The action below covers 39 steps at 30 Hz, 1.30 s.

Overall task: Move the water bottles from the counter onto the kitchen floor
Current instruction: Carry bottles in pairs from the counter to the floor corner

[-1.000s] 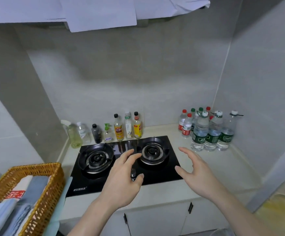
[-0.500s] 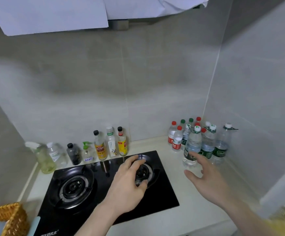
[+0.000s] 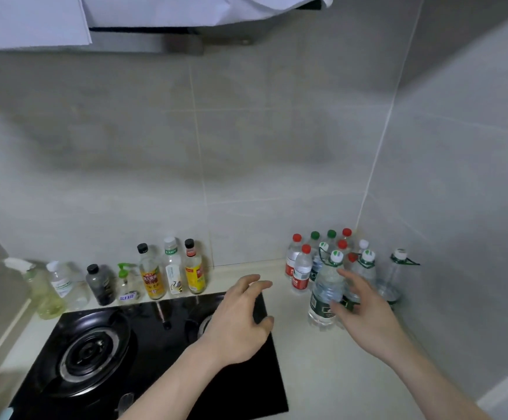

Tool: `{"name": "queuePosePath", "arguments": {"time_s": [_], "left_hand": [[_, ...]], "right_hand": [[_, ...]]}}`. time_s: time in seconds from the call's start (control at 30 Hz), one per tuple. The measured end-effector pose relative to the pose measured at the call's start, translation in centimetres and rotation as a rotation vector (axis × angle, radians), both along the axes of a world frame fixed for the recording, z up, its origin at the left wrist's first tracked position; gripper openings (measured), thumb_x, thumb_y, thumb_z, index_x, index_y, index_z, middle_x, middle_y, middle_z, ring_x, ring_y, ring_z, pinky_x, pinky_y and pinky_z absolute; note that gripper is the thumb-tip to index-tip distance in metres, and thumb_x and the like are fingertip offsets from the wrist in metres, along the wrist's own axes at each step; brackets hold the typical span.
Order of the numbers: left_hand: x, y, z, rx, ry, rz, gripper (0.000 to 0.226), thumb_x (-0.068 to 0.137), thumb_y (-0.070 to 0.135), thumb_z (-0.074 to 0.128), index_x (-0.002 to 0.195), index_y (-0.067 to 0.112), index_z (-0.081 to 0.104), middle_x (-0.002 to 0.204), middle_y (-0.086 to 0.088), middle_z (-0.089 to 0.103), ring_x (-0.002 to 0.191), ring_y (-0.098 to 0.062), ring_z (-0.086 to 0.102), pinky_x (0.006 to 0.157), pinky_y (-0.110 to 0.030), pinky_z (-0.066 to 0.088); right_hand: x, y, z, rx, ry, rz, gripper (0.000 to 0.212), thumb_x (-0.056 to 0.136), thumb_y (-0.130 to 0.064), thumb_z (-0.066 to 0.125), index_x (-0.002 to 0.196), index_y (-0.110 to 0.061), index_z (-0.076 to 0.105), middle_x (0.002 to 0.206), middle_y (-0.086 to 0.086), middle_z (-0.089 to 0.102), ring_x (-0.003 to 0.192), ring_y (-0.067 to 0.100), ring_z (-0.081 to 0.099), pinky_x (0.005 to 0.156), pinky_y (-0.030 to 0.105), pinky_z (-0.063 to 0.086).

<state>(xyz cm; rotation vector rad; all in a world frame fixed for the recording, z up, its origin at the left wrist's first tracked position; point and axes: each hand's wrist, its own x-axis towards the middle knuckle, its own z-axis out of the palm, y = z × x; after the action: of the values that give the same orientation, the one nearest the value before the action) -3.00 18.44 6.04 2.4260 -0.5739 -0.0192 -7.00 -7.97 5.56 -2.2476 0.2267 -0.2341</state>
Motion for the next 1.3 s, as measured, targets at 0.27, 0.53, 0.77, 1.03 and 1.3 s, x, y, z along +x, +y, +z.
{"name": "queuePosePath", "arguments": {"time_s": [0.27, 0.53, 0.77, 1.03, 1.3], "left_hand": [[7.3, -14.0, -1.4, 0.038, 0.122, -0.036, 0.07, 0.083, 0.033, 0.064, 0.148, 0.028, 0.039, 0.151, 0.006, 0.034, 0.135, -0.021, 0.045, 0.113, -0.033, 0.038], [13.0, -23.4, -2.3, 0.242, 0.169, -0.05, 0.083, 0.09, 0.032, 0.059, 0.158, 0.027, 0.012, 0.165, 0.001, 0.009, 0.14, -0.033, 0.041, 0.111, -0.046, 0.042], [15.0, -24.9, -3.5, 0.486, 0.178, -0.041, 0.073, 0.098, 0.04, 0.05, 0.158, 0.031, 0.009, 0.159, -0.008, 0.03, 0.132, -0.038, 0.049, 0.1, -0.048, 0.048], [16.1, -24.9, -3.7, 0.568, 0.013, -0.017, 0.041, 0.102, 0.043, 0.042, 0.136, 0.019, 0.039, 0.111, -0.01, 0.064, 0.099, -0.035, 0.063, 0.073, -0.039, 0.045], [16.1, -25.1, -4.0, 0.561, -0.029, 0.011, 0.042, 0.102, 0.046, 0.04, 0.132, 0.017, 0.046, 0.103, -0.01, 0.067, 0.094, -0.032, 0.065, 0.071, -0.038, 0.047]], "right_hand": [[6.6, -10.5, -1.6, -0.15, 0.064, -0.087, 0.071, 0.086, -0.031, 0.073, 0.149, -0.031, 0.04, 0.149, -0.006, 0.046, 0.126, 0.023, 0.058, 0.105, 0.041, 0.048], [12.7, -15.6, -2.4, -0.263, 0.208, -0.006, 0.076, 0.091, -0.028, 0.068, 0.157, -0.025, 0.03, 0.158, 0.003, 0.035, 0.143, 0.025, 0.041, 0.113, 0.038, 0.036], [15.4, -17.1, -4.8, -0.312, 0.302, 0.068, 0.077, 0.08, -0.051, 0.071, 0.146, -0.039, 0.035, 0.152, -0.002, 0.045, 0.133, 0.025, 0.052, 0.105, 0.044, 0.05], [16.6, -17.0, -5.8, -0.409, 0.231, 0.045, 0.035, 0.088, -0.045, 0.067, 0.1, -0.036, 0.035, 0.114, 0.005, 0.06, 0.091, 0.028, 0.065, 0.075, 0.041, 0.056], [17.0, -16.9, -5.6, -0.495, 0.204, 0.06, 0.022, 0.094, -0.04, 0.056, 0.109, -0.029, 0.044, 0.114, 0.002, 0.065, 0.092, 0.03, 0.067, 0.07, 0.039, 0.053]]}}
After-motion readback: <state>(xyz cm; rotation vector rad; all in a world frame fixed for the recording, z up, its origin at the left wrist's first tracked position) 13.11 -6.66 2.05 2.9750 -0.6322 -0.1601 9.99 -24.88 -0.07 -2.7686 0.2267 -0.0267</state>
